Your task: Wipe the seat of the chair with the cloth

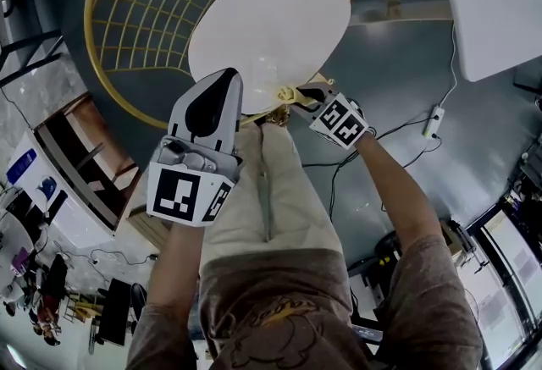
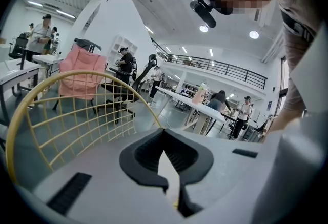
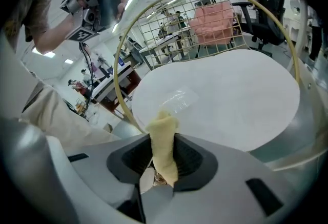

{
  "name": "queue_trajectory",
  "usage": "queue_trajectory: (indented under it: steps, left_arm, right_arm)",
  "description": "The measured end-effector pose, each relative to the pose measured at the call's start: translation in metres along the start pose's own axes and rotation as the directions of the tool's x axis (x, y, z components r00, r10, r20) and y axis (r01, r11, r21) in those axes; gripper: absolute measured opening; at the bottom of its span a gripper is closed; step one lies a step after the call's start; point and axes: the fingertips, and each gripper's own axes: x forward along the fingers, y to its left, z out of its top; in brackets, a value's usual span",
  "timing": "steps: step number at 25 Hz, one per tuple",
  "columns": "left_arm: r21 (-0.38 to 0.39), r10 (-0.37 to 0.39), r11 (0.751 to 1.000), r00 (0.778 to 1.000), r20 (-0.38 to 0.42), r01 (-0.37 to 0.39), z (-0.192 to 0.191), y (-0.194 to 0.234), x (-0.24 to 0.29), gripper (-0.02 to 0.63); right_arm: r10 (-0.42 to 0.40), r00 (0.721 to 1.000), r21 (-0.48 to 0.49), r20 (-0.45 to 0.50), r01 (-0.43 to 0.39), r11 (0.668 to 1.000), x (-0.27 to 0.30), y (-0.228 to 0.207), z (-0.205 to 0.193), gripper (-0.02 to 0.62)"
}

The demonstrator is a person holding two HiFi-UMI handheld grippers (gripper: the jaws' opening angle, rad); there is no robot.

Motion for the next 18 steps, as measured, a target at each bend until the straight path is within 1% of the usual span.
queue_trajectory:
  steps: [4,7,11,14,18]
  left_arm:
    - [-0.002,-0.008,1.000,1.000,0.008,0.008,0.002,-0.003,0.001,0.009]
    - [-0.008,-0.008,1.000,1.000,0.013,0.008,0.001,-0.004,-0.002,0.009]
    - [-0.023,-0.007,1.000,1.000,0.013,0.007,-0.002,-0.004,-0.001,0.009]
    - [-0.023,-0.008,1.000,1.000,0.009,0.008,-0.005,-0.004,0.001,0.009]
    - [-0.025,-0.001,1.000,1.000,0.005,0.001,-0.001,0.002,0.003,0.009]
  right_arm:
    - [0.021,1.000,0.034,0.003,-0.021,0.999,-0.015,0.001,0.001,0.130]
    - [-0.008,0.999,0.051,0.054,0.006,0.999,-0.029,-0.014,0.020,0.130]
    - [-0.055,0.991,0.045,0.123,0.050,0.998,-0.042,-0.049,0.059,0.130]
    - [-0.085,0.984,0.003,0.156,0.086,0.996,-0.048,-0.075,0.090,0.130]
    - [-0.141,0.968,-0.046,0.206,0.153,0.987,-0.061,-0.114,0.145,0.130]
